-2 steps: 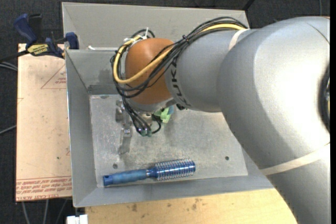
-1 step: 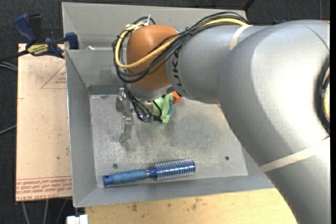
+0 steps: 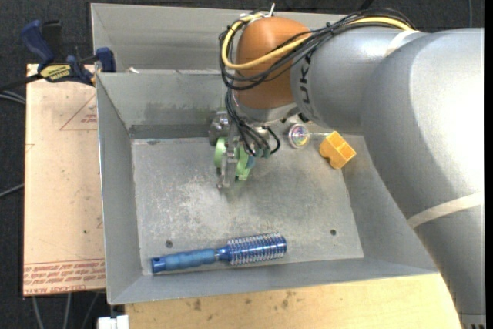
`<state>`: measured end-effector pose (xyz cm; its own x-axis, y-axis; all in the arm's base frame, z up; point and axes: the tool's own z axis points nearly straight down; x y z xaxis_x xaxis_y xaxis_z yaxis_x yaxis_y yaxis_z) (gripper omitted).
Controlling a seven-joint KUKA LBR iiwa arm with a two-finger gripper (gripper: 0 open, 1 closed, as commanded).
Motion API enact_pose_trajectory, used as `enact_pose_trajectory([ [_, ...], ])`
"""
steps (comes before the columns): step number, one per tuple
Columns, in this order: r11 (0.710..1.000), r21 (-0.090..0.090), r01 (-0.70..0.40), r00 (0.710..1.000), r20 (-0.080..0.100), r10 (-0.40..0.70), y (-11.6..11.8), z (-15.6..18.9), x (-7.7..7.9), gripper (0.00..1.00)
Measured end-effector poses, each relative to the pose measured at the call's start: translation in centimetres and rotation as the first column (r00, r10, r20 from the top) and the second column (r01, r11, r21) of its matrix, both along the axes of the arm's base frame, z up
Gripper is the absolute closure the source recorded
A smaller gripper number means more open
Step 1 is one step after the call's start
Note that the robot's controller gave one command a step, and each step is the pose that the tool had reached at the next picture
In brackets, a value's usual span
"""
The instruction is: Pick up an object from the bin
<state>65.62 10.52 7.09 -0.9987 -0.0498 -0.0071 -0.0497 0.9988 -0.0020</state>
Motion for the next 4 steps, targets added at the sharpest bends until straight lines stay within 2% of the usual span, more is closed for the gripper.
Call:
enact_pose_trajectory([
  [1,1.0,0.001,0.01,1.0,-0.005,-0.01,-5.6,-0.1,-0.2,0.0],
  [2,1.0,0.003,0.005,1.0,-0.002,-0.005,-5.2,0.0,-0.1,1.0],
  [3,1.0,0.004,0.007,1.0,-0.003,-0.007,-5.2,1.4,0.0,1.0],
  [4,1.0,0.004,0.009,1.0,-0.001,-0.009,-5.2,4.6,0.2,1.0],
])
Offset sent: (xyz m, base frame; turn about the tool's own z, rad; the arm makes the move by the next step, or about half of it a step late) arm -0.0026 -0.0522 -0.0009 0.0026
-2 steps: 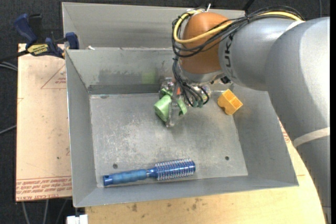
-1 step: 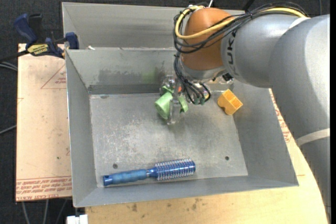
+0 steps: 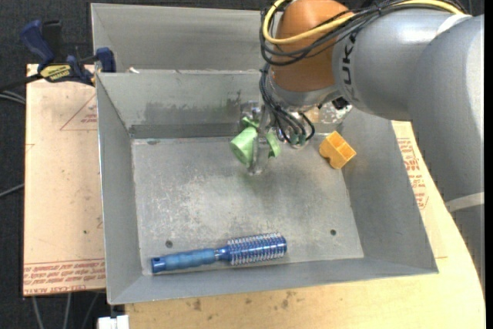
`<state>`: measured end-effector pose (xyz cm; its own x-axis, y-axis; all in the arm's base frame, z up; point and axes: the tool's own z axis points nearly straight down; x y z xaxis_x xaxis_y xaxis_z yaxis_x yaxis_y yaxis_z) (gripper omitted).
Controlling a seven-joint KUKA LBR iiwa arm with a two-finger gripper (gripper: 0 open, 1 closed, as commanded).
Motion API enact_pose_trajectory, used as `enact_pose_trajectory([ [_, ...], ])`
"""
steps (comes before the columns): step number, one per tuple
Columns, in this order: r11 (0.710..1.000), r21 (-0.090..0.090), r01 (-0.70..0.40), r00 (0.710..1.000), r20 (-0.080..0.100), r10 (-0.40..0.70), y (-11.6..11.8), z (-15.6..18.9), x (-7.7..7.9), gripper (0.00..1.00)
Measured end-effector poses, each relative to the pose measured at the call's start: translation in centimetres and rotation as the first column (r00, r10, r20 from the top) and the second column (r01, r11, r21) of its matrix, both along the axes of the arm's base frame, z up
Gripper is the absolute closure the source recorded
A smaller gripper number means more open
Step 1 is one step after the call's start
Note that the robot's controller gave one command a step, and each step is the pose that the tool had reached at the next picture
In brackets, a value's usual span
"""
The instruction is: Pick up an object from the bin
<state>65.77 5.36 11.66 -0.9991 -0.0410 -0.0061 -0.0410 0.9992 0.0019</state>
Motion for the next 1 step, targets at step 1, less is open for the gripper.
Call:
enact_pose_trajectory([
  [1,1.0,0.0,0.002,1.0,0.001,-0.002,0.02,3.61,0.14,1.0],
])
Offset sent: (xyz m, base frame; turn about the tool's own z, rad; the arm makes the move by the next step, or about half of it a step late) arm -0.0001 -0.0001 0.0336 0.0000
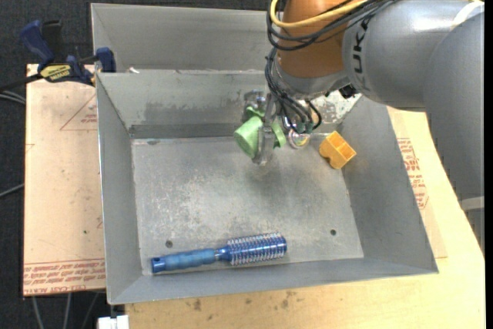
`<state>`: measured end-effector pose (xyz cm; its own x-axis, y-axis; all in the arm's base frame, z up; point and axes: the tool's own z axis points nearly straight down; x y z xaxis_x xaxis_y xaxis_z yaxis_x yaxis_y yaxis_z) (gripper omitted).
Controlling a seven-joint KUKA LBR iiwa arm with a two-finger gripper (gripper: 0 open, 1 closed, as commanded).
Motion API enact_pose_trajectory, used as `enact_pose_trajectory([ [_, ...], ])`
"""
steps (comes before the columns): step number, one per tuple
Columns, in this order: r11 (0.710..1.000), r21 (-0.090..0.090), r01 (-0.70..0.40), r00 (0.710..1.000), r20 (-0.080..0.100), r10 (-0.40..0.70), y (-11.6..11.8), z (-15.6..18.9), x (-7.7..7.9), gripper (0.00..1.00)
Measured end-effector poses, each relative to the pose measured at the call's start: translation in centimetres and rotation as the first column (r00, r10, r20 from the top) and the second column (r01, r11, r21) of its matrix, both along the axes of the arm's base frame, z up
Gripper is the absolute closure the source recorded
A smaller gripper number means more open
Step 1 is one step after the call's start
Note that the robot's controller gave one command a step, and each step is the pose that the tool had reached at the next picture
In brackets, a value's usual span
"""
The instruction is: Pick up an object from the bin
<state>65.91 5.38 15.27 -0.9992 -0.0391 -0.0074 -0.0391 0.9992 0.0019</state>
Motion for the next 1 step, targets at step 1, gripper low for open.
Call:
enact_pose_trajectory([
  [1,1.0,0.0,0.001,1.0,-0.004,-0.001,0.02,0.57,0.11,1.0],
])
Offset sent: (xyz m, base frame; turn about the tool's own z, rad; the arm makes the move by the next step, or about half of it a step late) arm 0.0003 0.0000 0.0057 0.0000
